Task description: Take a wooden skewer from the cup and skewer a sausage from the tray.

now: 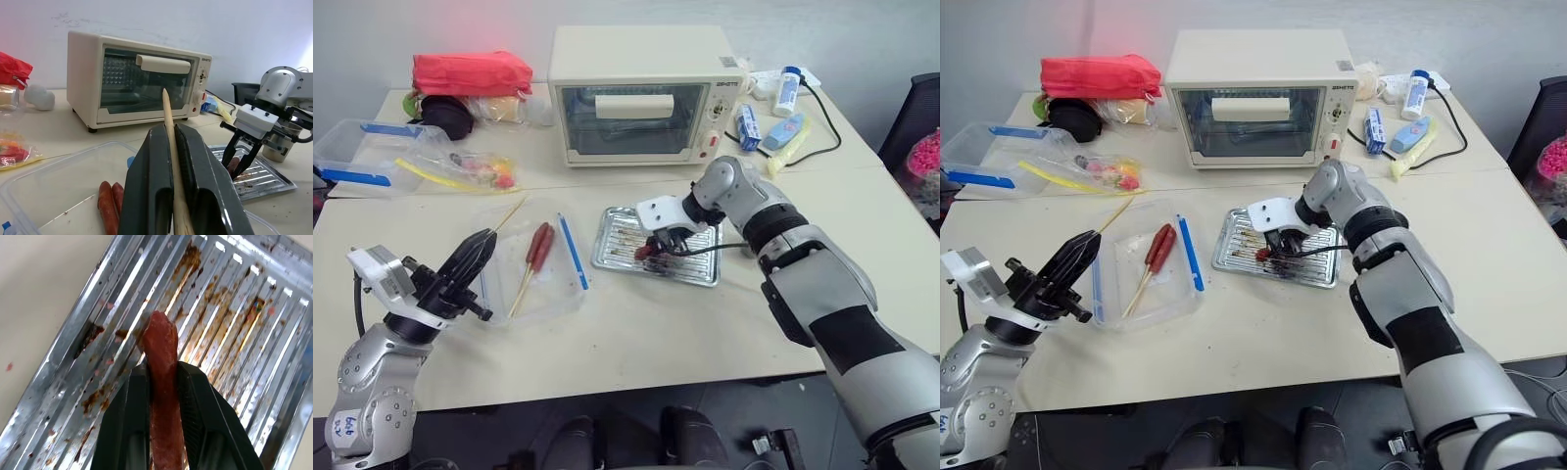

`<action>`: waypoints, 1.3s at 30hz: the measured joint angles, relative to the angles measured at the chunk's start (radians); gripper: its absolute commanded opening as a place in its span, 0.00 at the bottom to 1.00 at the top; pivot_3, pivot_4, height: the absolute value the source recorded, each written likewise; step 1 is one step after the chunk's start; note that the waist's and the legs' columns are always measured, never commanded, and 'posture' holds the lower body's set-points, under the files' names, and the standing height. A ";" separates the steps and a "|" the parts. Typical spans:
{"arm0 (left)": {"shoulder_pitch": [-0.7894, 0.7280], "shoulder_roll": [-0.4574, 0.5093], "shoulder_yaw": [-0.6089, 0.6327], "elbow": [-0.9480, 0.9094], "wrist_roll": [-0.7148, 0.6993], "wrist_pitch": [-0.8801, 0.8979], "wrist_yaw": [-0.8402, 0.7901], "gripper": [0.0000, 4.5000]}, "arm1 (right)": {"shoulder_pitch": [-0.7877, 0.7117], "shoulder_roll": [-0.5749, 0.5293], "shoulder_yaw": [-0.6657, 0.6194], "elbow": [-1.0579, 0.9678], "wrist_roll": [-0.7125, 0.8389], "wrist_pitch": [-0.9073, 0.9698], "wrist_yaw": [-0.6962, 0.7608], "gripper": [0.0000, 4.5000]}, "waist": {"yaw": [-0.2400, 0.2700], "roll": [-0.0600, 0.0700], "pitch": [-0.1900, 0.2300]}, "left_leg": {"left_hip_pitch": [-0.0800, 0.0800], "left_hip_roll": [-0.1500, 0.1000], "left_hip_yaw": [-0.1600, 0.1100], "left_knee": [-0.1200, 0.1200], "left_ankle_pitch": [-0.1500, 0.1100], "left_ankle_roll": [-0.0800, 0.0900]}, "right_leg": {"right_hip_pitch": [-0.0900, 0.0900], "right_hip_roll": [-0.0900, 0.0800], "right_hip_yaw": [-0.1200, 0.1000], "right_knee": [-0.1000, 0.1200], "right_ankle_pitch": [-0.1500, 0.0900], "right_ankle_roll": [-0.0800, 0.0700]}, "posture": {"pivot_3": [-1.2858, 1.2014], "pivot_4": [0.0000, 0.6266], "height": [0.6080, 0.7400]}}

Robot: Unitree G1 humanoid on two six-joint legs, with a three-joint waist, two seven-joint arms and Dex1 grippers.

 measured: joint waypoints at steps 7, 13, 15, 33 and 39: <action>-0.004 0.000 -0.008 0.008 0.005 -0.007 -0.012 0.00 | 0.002 -0.014 -0.014 -0.004 0.009 0.048 0.038 0.07 | 0.000 0.000 0.000 | 0.000 0.000 0.000 0.000 0.000 0.000 | 0.000 0.000 0.000 0.000 0.000 0.000 | 0.52 0.24 1.00; -0.019 0.017 -0.032 0.010 0.022 -0.007 -0.037 0.00 | 0.019 -0.028 -0.046 -0.011 0.043 0.037 0.073 0.07 | 0.000 0.000 0.000 | 0.000 0.000 0.000 0.000 0.000 0.000 | 0.000 0.000 -0.001 0.000 0.000 0.000 | 0.52 0.24 1.00; -0.022 0.052 -0.053 0.009 0.036 -0.002 -0.066 0.00 | 0.028 -0.042 -0.067 -0.027 0.070 0.021 0.113 0.07 | 0.000 0.000 0.000 | -0.001 0.000 0.000 0.000 0.000 0.000 | 0.000 0.000 -0.001 0.000 0.000 0.000 | 0.52 0.24 1.00; -0.155 0.219 -0.325 0.026 0.132 0.058 -0.313 0.00 | 0.261 -0.382 0.155 -0.922 0.545 0.348 0.162 0.07 | 0.012 0.002 0.001 | -0.001 0.000 0.002 -0.001 0.000 0.000 | -0.002 0.000 -0.004 -0.001 0.000 0.000 | 0.52 0.24 1.00; -0.170 0.211 -0.352 0.051 0.153 0.058 -0.330 0.00 | 0.301 -0.400 0.157 -1.034 0.563 0.442 0.162 0.07 | 0.027 0.002 0.001 | -0.001 0.000 0.003 -0.001 0.000 0.000 | -0.002 0.000 -0.004 -0.001 0.000 0.000 | 0.52 0.24 1.00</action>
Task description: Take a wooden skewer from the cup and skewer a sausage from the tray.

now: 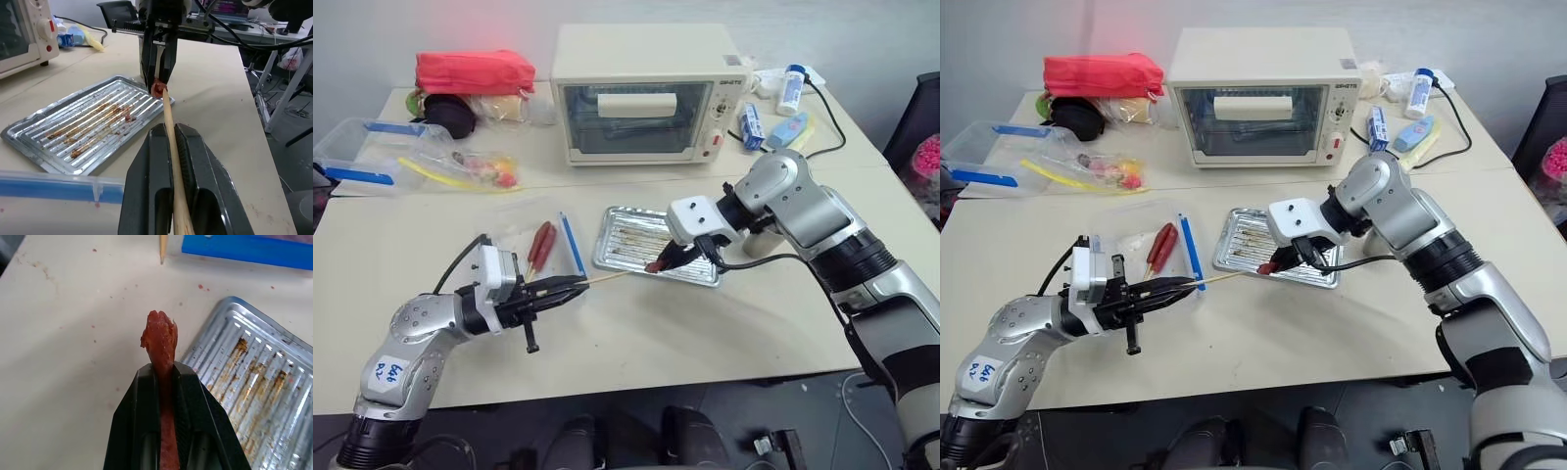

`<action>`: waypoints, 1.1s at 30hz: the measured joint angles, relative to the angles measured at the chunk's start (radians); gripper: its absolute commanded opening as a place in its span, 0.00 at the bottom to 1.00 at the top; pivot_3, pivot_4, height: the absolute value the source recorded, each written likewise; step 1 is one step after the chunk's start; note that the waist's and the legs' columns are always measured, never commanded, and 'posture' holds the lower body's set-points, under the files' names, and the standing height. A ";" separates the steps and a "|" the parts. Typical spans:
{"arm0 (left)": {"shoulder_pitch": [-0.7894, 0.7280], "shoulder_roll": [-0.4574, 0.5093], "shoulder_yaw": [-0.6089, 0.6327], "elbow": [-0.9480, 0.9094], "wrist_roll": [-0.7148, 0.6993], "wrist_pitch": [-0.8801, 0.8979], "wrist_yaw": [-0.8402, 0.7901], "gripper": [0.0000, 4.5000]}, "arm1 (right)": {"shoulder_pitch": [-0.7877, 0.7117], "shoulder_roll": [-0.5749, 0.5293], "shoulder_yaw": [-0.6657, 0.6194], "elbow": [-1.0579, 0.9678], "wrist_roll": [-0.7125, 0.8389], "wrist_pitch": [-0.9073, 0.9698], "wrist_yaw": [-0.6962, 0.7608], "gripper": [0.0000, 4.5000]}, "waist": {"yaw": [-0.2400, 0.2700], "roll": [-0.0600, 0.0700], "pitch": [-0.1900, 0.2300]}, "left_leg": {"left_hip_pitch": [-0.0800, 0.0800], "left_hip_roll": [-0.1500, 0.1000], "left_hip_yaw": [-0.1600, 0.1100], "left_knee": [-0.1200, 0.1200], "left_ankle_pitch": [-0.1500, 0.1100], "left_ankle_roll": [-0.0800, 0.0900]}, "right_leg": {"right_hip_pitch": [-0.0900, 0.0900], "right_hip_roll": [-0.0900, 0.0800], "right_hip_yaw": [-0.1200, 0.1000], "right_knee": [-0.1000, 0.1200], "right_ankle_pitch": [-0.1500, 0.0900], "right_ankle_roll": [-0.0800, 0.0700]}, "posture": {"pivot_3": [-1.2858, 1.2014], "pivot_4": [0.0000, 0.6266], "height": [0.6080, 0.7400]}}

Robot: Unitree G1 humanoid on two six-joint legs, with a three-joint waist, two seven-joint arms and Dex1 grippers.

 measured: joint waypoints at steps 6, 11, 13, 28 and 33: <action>-0.012 -0.019 -0.015 0.003 0.009 0.000 -0.003 0.00 | 0.015 -0.002 0.000 -0.057 0.000 0.050 0.000 0.07 | 0.003 0.000 0.000 | 0.000 0.000 0.000 0.000 0.000 0.000 | 0.000 0.000 0.000 0.000 0.000 0.000 | 0.52 0.24 1.00; -0.024 -0.022 -0.027 0.007 0.020 0.000 -0.007 0.00 | 0.015 -0.002 -0.001 -0.069 -0.001 0.065 0.001 0.07 | 0.002 0.000 0.000 | 0.000 0.000 0.000 0.000 0.000 0.000 | 0.000 0.000 0.000 0.000 0.000 0.000 | 0.52 0.24 1.00; -0.029 -0.022 -0.030 0.011 0.023 0.000 -0.009 0.00 | 0.015 -0.002 -0.001 -0.070 -0.002 0.067 0.001 0.07 | 0.002 0.000 0.000 | 0.000 0.000 0.000 0.000 0.000 0.000 | 0.000 0.000 0.000 0.000 0.000 0.000 | 0.52 0.24 1.00; -0.040 -0.032 -0.041 0.036 0.046 0.000 -0.019 0.00 | 0.014 -0.001 -0.001 -0.068 -0.005 0.078 0.001 0.07 | 0.002 0.000 0.000 | 0.000 0.000 0.000 0.000 0.000 0.000 | 0.000 0.000 0.000 0.000 0.000 0.000 | 0.52 0.24 1.00; -0.045 -0.036 -0.048 0.038 0.053 0.000 -0.019 0.00 | 0.014 0.003 -0.002 -0.069 -0.005 0.083 0.001 0.07 | 0.002 0.000 0.000 | 0.000 0.000 0.000 0.000 0.000 0.001 | 0.000 0.000 0.000 0.000 0.000 0.000 | 0.52 0.24 1.00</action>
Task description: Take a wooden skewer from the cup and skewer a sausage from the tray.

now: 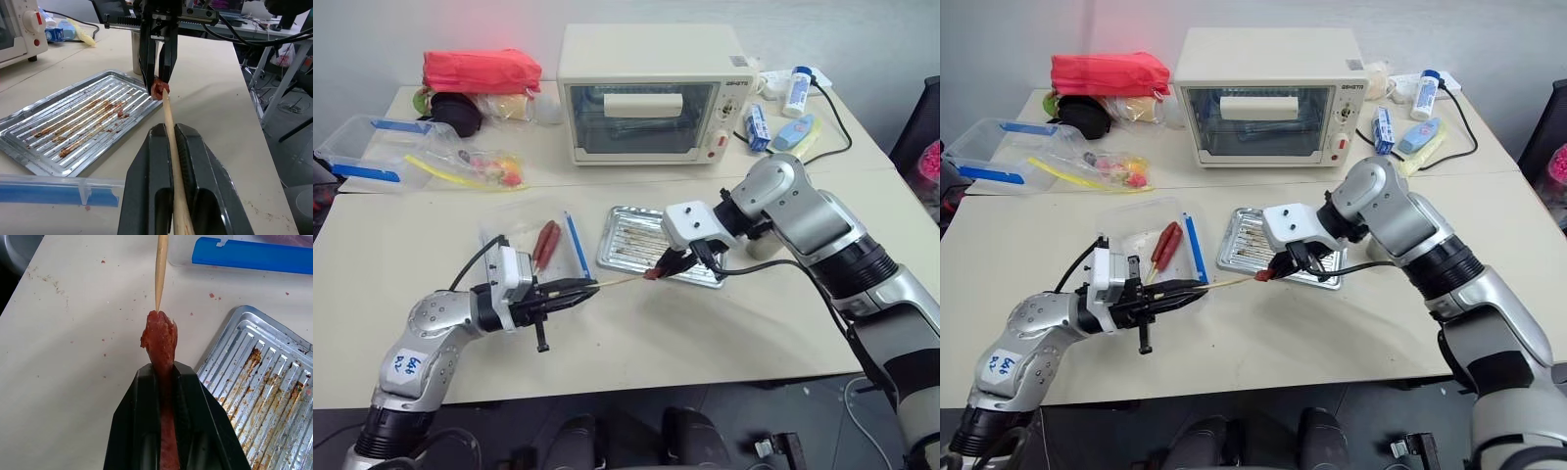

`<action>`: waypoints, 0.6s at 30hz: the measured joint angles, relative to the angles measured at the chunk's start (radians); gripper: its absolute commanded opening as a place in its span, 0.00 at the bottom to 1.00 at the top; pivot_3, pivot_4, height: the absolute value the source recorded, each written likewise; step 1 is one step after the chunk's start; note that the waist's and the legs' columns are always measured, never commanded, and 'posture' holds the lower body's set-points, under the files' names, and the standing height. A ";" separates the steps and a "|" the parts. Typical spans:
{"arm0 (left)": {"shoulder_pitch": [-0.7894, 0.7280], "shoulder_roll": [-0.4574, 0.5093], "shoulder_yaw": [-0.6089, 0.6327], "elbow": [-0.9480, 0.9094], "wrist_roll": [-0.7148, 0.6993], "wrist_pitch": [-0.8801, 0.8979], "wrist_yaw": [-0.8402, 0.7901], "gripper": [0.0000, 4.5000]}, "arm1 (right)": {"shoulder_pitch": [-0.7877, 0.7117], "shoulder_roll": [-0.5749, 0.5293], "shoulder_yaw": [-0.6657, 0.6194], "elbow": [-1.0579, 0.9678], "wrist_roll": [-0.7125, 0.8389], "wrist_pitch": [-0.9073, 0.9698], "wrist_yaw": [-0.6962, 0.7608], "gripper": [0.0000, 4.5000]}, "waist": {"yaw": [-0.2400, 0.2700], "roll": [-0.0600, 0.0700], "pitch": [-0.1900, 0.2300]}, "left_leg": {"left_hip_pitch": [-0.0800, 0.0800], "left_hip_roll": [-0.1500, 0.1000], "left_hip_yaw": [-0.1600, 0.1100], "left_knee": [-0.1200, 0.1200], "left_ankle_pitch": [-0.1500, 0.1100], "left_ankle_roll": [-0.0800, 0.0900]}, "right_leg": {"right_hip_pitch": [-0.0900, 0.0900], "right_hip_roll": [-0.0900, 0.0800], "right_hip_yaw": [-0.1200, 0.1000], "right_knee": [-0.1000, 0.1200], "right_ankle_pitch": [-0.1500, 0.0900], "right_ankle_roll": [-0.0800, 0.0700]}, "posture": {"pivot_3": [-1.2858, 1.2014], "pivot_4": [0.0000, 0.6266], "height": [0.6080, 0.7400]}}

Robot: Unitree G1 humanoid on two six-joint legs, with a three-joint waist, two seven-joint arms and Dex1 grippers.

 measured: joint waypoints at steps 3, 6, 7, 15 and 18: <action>-0.001 -0.002 0.000 0.001 0.005 0.000 0.000 0.00 | 0.000 0.000 0.000 0.000 0.000 0.000 0.000 0.07 | 0.000 0.000 0.000 | 0.000 0.000 0.000 0.000 0.000 0.000 | 0.000 0.000 0.000 0.000 0.000 0.000 | 0.52 0.24 1.00; -0.003 -0.012 -0.002 0.002 0.018 0.000 0.002 0.00 | 0.000 0.005 -0.001 0.000 0.000 0.000 0.000 0.07 | 0.000 0.000 0.000 | 0.000 0.000 0.000 0.000 0.000 0.000 | 0.000 0.000 0.000 0.000 0.000 0.000 | 0.52 0.24 1.00; -0.004 -0.014 -0.004 0.002 0.022 0.000 0.003 0.00 | 0.000 0.006 -0.001 0.000 0.000 0.001 0.000 0.07 | 0.000 0.000 0.000 | 0.000 0.000 0.000 0.000 0.000 0.000 | 0.000 0.000 0.000 0.000 0.000 0.000 | 0.52 0.24 1.00; -0.036 -0.029 -0.030 0.028 0.033 0.000 0.001 0.00 | -0.006 0.012 -0.001 -0.001 -0.001 0.001 0.001 0.07 | 0.001 0.000 0.000 | 0.000 0.000 0.000 0.000 0.000 0.000 | 0.000 0.000 0.000 0.000 0.000 0.000 | 0.52 0.24 1.00; -0.053 -0.040 -0.041 0.040 0.043 0.000 0.001 0.00 | -0.009 0.017 -0.001 -0.001 -0.006 0.001 0.001 0.07 | 0.000 0.000 0.000 | 0.000 0.000 0.000 0.000 0.000 0.000 | 0.000 0.000 0.000 0.000 0.000 0.000 | 0.52 0.24 1.00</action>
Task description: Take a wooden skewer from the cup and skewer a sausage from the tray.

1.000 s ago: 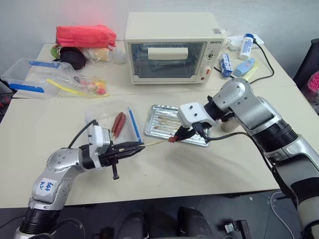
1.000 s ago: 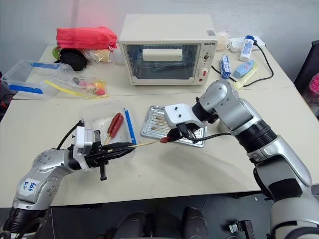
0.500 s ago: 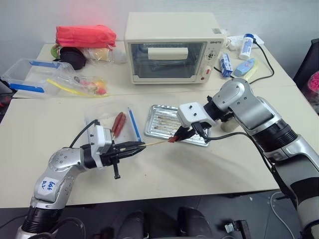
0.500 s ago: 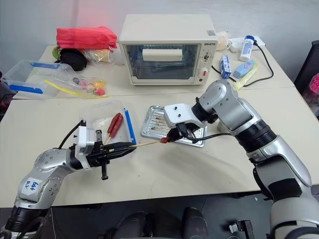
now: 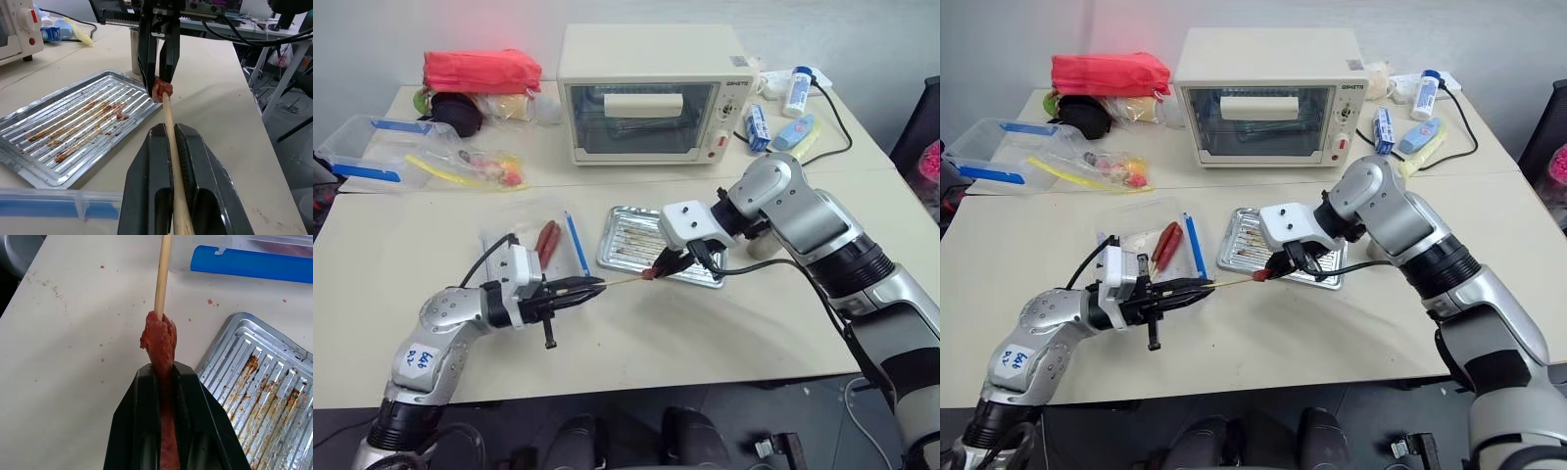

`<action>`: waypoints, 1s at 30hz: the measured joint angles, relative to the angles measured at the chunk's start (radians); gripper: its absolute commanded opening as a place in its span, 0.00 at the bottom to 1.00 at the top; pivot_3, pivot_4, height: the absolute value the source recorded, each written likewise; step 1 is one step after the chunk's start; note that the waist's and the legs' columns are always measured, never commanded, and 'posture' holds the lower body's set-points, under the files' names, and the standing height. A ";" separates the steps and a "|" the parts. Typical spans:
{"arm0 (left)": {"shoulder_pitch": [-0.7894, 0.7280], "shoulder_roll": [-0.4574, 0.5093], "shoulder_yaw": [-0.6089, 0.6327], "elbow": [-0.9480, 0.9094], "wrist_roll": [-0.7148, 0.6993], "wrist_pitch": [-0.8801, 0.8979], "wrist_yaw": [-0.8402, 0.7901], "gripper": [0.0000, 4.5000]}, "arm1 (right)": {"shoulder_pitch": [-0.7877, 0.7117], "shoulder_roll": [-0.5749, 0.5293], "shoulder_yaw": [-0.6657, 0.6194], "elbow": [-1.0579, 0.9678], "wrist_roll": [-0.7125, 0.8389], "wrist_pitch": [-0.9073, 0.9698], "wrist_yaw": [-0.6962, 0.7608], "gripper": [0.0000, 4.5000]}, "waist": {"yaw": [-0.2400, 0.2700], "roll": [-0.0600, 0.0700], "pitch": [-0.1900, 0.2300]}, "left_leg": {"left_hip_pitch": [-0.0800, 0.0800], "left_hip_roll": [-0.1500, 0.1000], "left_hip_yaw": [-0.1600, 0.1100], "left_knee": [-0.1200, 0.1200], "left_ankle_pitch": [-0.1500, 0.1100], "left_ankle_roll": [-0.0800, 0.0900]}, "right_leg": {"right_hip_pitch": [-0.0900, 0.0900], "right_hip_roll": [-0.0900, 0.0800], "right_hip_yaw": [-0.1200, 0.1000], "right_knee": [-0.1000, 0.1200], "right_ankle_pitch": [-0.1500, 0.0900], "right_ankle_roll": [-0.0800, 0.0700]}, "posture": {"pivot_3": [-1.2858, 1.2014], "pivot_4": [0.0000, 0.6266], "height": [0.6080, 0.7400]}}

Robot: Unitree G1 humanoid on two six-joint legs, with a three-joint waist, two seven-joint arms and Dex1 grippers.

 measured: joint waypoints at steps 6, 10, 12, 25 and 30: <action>-0.066 -0.041 -0.033 0.042 0.045 0.001 0.006 0.00 | -0.019 0.008 0.000 0.005 -0.026 0.003 0.000 0.07 | 0.000 0.000 0.000 | 0.000 0.000 0.000 0.001 0.000 0.000 | 0.000 0.000 0.000 0.000 0.000 0.000 | 0.52 0.24 1.00; -0.083 -0.059 -0.040 0.046 0.064 0.014 0.006 0.00 | -0.019 0.007 0.000 0.008 -0.036 0.006 0.000 0.07 | 0.000 0.000 0.000 | 0.000 0.000 0.000 0.001 0.000 0.000 | 0.000 0.000 0.000 0.001 0.000 0.000 | 0.52 0.24 1.00; -0.099 -0.066 -0.042 0.054 0.067 0.026 0.003 0.00 | -0.019 0.007 0.000 0.009 -0.038 0.007 0.001 0.07 | 0.001 0.000 0.000 | 0.000 0.000 0.000 0.001 0.000 0.001 | 0.000 0.000 0.000 0.001 0.000 0.000 | 0.52 0.24 1.00; -0.153 -0.123 -0.058 0.073 0.099 0.099 0.006 0.00 | -0.020 0.007 -0.001 0.030 -0.047 0.044 0.001 0.07 | 0.001 0.000 0.000 | 0.000 0.000 0.000 0.001 0.001 0.001 | 0.000 0.000 0.000 0.001 0.000 0.000 | 0.52 0.24 1.00; -0.154 -0.123 -0.060 0.070 0.100 0.102 0.011 0.00 | -0.017 0.016 -0.007 0.026 -0.040 0.042 0.001 0.21 | 0.001 0.000 0.000 | 0.000 0.000 0.000 0.001 0.001 0.001 | 0.000 0.000 0.000 0.001 0.000 0.000 | 0.52 0.24 1.00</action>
